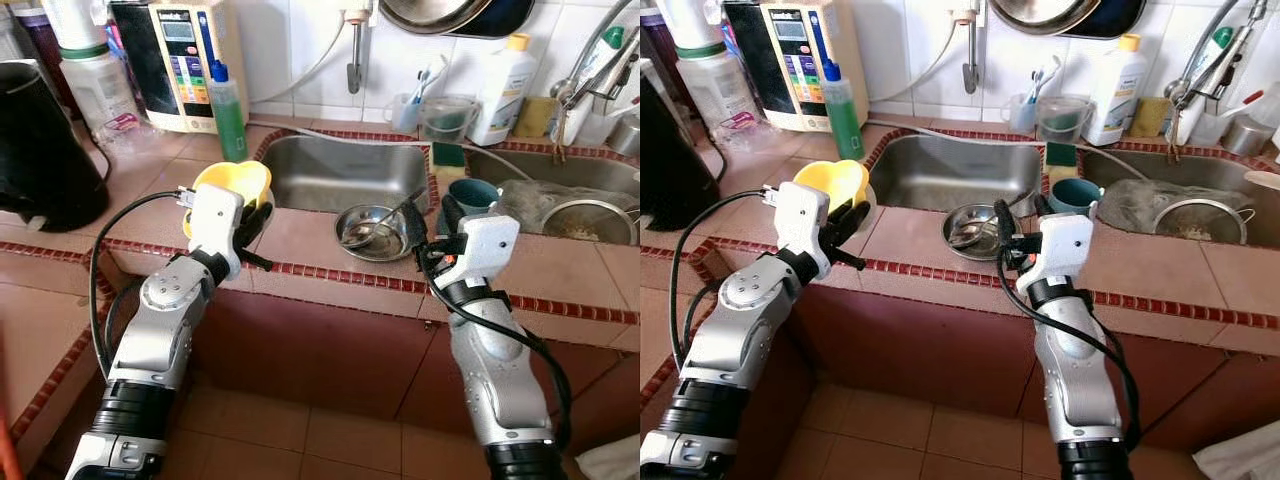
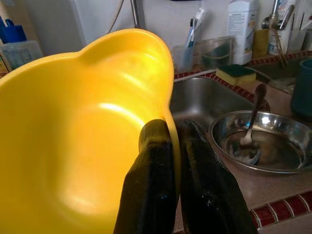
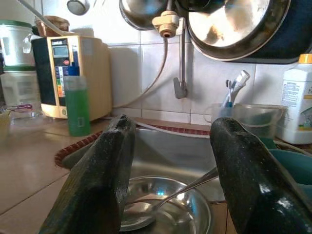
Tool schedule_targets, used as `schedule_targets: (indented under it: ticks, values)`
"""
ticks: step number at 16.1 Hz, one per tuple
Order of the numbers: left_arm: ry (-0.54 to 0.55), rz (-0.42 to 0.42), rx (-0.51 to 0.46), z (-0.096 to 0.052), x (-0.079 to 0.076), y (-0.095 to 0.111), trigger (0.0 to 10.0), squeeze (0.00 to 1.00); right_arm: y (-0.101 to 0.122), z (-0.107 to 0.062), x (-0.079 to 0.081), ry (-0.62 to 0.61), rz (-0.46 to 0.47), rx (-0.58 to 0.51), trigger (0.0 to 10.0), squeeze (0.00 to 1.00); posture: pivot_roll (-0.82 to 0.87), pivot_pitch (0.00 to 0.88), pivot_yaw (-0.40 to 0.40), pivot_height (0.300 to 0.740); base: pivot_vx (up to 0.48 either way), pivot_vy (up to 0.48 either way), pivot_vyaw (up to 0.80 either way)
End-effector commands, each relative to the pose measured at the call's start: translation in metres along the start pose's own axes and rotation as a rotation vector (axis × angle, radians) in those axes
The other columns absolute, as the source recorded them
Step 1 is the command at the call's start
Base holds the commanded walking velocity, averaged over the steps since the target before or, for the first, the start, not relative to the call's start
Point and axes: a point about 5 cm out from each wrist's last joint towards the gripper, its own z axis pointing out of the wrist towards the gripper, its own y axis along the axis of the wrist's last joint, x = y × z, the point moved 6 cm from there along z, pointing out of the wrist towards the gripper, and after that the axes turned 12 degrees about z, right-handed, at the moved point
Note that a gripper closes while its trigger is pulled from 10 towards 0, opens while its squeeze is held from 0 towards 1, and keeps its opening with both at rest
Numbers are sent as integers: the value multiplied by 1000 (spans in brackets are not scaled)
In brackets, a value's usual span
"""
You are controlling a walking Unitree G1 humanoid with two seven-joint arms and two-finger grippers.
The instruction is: Kitchen organization
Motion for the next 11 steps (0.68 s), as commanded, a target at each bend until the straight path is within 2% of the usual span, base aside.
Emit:
schedule_targets:
  ticks: [1,11]
  values:
    - [-5,10,-23,0,1,7,10000,0,1,0,0,1,2,-5,10000,0,-81,0,32,740,289,0,0]
    - [-19,5,-30,1,-2,9,10000,0,-1,-2,1,13,3,10,10000,0,-88,0,28,740,392,0,0]
